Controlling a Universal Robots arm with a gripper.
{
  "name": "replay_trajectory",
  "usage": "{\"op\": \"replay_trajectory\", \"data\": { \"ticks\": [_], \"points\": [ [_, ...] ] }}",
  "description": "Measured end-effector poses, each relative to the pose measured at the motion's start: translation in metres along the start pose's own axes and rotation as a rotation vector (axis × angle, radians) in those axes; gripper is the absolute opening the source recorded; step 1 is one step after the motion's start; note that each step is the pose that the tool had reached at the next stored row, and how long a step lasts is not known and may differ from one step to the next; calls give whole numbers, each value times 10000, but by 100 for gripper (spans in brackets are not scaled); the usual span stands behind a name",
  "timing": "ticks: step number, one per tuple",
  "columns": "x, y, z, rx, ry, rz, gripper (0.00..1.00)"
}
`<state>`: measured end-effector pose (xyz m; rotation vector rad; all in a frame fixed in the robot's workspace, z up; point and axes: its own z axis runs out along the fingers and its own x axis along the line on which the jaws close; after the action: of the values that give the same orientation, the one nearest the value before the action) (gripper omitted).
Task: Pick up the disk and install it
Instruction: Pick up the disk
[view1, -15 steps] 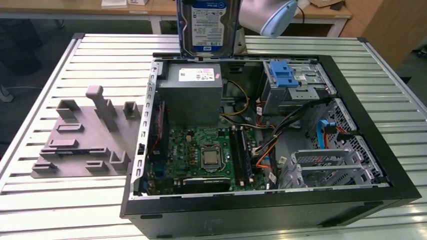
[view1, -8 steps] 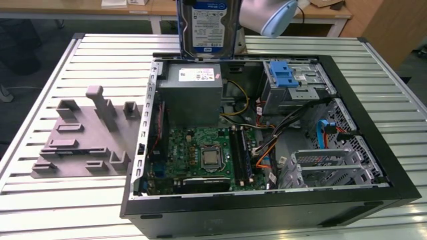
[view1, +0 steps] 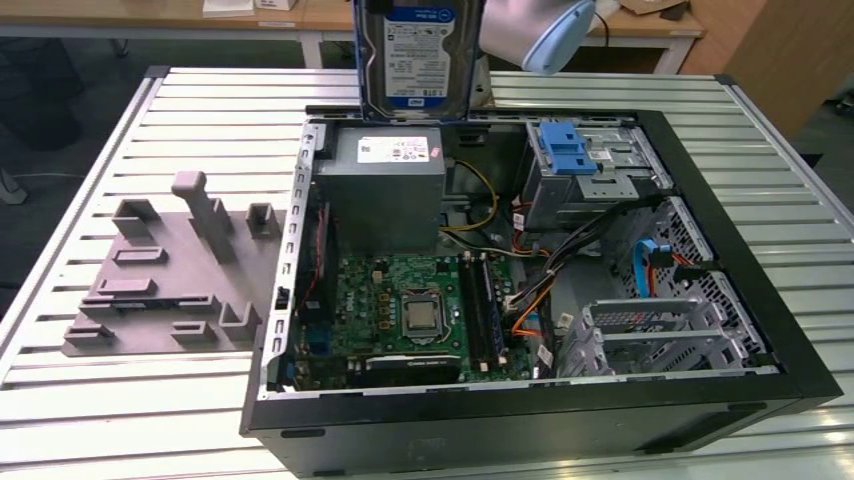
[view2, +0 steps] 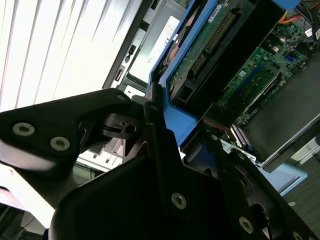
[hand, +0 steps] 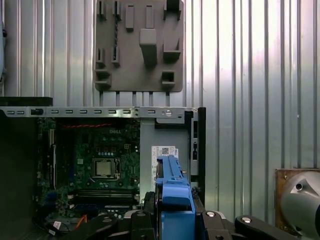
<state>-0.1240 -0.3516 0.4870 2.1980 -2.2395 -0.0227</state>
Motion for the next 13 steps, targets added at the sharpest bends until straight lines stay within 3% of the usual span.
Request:
{"op": "replay_trajectory", "data": {
  "ticks": [13],
  "points": [
    [14,-35,-1,0,0,0,36]
  ]
}}
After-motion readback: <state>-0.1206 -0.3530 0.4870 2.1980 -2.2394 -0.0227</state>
